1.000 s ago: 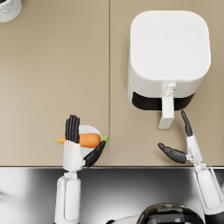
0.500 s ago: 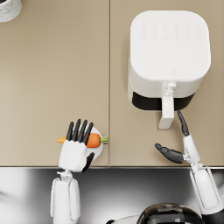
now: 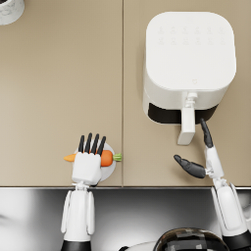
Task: Pick up the carrot and place it into the air fryer
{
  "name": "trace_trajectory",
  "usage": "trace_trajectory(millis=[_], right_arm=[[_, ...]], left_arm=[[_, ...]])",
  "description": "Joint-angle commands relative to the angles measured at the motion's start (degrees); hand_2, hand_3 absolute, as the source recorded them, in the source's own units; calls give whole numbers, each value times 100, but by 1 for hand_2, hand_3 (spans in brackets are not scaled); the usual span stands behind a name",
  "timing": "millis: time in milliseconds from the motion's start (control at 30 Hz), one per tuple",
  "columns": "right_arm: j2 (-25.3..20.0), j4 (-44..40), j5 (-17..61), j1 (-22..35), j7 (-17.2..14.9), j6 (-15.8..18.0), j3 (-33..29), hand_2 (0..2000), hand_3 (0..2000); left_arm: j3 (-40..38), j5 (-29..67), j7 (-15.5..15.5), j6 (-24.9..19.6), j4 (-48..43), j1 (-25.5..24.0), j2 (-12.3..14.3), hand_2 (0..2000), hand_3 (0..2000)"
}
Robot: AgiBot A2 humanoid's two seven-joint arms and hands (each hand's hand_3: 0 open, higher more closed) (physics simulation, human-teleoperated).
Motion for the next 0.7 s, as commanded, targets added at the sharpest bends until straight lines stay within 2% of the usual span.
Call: trace_trajectory(millis=[33,133,167,200,267,333,400,500,600,700], right_arm=[[-162,26,0,290,0,0,-28,0,0],[-234,22,0,375,0,0,-63,0,0],[-240,37,0,372,0,0,-116,0,0],[-242,77,0,355,0,0,-145,0,0],[-247,59,-1,326,0,0,-170,0,0],[-319,-228,-1,456,0,0,-199,0,0],[-326,-425,-1,429,0,0,-138,0,0],[-342,-763,-1,404,0,0,-67,0,0],[-363,-862,-1,394,0,0,-143,0,0],[-374,-980,-2,355,0,0,-48,0,0]], left_arm=[[320,9,21,82,378,80,4,0,0],[460,29,93,143,620,240,-31,0,0],[492,26,77,176,702,254,-58,1361,327],[464,26,43,126,804,290,-64,2000,653],[459,24,-62,341,832,286,-96,2000,1307],[462,19,50,1043,732,278,-112,2000,1960],[349,19,133,1218,194,208,-127,2000,2000],[195,24,499,1948,-673,260,-82,2000,2000],[146,24,640,2193,-1287,387,-32,2000,2000],[63,-722,694,2282,-1518,618,18,2000,2000]])
